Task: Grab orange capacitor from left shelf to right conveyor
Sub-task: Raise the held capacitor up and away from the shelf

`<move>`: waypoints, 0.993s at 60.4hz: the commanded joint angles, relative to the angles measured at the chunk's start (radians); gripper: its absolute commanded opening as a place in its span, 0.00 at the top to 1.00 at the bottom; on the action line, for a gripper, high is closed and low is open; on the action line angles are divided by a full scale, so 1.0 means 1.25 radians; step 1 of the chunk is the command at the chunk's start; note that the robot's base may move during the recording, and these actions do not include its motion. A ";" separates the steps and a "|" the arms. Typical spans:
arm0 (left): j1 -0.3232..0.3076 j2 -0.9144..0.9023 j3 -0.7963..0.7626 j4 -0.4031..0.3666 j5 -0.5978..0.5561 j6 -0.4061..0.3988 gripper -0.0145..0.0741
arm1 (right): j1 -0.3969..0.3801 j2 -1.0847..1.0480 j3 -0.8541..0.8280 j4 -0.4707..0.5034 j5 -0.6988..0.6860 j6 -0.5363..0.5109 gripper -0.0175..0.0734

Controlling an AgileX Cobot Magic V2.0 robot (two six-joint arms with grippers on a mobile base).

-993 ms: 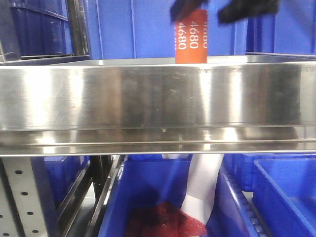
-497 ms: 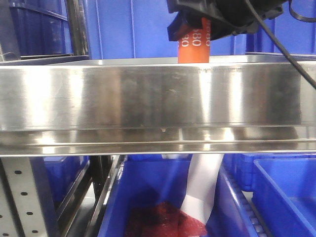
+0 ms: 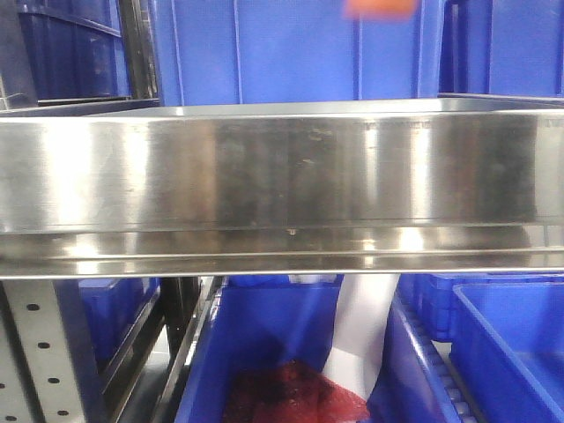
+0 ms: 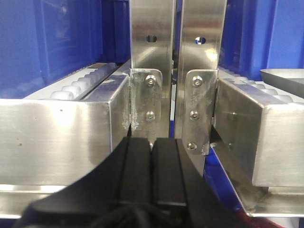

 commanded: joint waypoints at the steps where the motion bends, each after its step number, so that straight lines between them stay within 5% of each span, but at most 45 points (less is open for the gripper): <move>1: -0.006 -0.009 0.022 -0.005 -0.069 -0.005 0.98 | 0.001 -0.089 -0.027 -0.009 0.011 -0.004 0.75; 23: -0.006 -0.009 0.022 -0.005 -0.069 -0.005 0.98 | 0.001 -0.363 -0.012 -0.015 0.233 -0.089 0.75; 60: -0.006 -0.009 0.022 -0.005 -0.069 -0.005 0.98 | 0.001 -0.813 0.244 -0.008 0.178 -0.085 0.75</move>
